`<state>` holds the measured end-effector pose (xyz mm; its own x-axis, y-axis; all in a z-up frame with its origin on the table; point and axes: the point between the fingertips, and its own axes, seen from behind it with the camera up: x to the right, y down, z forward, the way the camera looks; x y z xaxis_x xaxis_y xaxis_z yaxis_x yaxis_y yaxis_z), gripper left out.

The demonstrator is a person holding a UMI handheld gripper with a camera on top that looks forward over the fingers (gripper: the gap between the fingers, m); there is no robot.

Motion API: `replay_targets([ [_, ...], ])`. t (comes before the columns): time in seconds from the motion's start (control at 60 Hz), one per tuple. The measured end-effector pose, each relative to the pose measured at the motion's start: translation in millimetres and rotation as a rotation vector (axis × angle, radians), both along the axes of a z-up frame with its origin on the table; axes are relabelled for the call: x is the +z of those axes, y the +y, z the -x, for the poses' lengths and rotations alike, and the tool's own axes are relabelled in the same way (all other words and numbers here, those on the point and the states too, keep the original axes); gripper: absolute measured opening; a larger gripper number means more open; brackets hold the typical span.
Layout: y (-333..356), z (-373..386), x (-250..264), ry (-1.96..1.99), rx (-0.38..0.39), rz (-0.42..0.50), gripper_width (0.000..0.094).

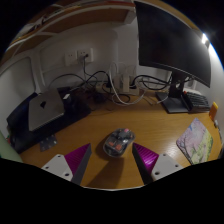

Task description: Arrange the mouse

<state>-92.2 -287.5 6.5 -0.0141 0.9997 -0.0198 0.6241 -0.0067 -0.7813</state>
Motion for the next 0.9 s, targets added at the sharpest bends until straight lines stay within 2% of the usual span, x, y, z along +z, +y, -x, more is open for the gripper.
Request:
replay_targets([
  [0.2,2.6,30.7,-15.1,-0.008,-0.005,0.0,0.0863],
  [0.55,-8.3,65.0,-20.9,-0.015,0.037,0.004,0.0867],
  [0.683,-2.4,72.1,-21.8,-0.007,0.033,-0.022,0.0676],
  [0.733,-1.1,74.5,-21.7,-0.002,0.038,-0.025,0.0471],
  [0.9,-2.4,71.1,-14.7,-0.027,0.089,-0.006,0.0434],
])
